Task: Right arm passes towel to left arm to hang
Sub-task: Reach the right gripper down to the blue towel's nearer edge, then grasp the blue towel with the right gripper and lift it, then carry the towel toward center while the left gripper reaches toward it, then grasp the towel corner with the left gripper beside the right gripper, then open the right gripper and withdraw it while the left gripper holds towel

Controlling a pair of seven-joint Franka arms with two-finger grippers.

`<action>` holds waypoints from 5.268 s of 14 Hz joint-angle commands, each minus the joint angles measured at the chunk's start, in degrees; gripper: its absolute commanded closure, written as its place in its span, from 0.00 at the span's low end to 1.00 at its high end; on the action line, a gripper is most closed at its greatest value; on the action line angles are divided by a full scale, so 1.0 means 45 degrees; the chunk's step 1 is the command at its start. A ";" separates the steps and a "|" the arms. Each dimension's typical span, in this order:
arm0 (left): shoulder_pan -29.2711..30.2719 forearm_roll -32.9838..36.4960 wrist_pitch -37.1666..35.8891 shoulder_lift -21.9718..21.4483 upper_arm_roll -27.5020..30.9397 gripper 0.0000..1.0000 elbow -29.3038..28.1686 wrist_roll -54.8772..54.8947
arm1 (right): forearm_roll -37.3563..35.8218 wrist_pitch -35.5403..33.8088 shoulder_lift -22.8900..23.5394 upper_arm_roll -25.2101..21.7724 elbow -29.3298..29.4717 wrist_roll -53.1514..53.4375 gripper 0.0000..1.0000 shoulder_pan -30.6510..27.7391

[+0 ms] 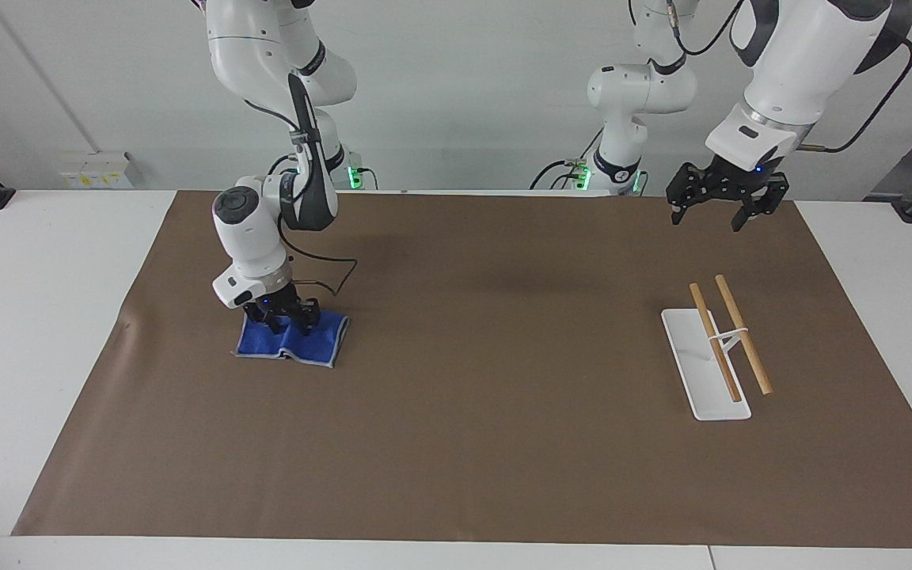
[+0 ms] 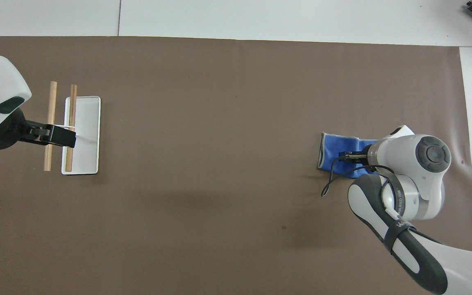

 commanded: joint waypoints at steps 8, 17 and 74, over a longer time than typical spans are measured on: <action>0.0012 -0.0064 -0.0065 -0.0365 0.0076 0.00 -0.0379 -0.0172 | 0.0257 -0.1872 -0.0555 0.0237 0.1542 -0.0339 1.00 0.0442; 0.0031 -0.0587 0.0637 -0.0327 0.0057 0.00 -0.0399 -0.1070 | 0.2691 -0.5875 -0.1415 0.1370 0.5641 -0.0339 1.00 0.0443; -0.5925 -0.6002 1.4700 0.0709 0.0154 1.00 -0.4462 -1.7848 | 1.1324 -0.2793 -0.2335 0.1390 0.2833 -0.3269 0.00 0.1559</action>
